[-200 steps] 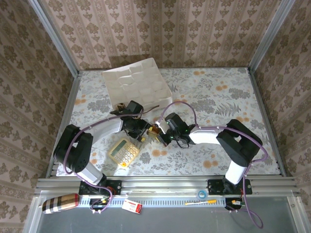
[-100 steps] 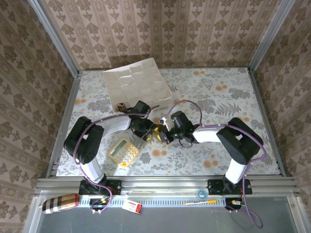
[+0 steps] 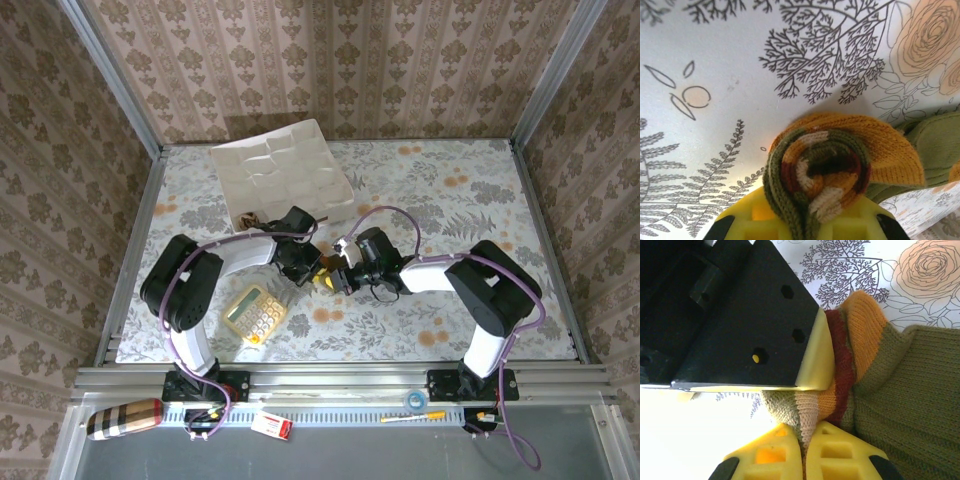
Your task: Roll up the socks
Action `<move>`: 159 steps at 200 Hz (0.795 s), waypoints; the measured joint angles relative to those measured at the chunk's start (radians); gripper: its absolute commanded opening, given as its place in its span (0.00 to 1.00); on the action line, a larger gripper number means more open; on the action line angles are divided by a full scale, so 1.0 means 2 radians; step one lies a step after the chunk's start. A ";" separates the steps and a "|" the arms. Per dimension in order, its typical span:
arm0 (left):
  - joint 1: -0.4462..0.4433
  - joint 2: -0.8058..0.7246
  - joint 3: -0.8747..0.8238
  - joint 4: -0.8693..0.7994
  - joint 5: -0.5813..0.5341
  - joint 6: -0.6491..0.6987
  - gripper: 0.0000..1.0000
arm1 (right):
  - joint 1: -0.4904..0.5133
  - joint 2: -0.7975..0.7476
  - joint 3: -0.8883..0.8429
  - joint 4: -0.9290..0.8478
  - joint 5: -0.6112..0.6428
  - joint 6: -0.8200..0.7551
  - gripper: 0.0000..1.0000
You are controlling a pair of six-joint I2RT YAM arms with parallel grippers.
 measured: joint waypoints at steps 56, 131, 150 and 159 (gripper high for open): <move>-0.011 0.002 0.038 -0.142 -0.023 -0.015 0.00 | 0.133 -0.151 -0.092 -0.015 0.192 -0.127 0.56; -0.016 0.047 0.102 -0.226 -0.028 -0.023 0.00 | 0.261 -0.124 -0.063 -0.015 0.414 -0.268 0.56; -0.016 0.048 0.104 -0.229 -0.028 -0.023 0.00 | 0.270 -0.094 -0.036 -0.014 0.434 -0.295 0.54; -0.016 0.048 0.105 -0.230 -0.028 -0.022 0.00 | 0.272 -0.081 -0.024 -0.014 0.443 -0.305 0.52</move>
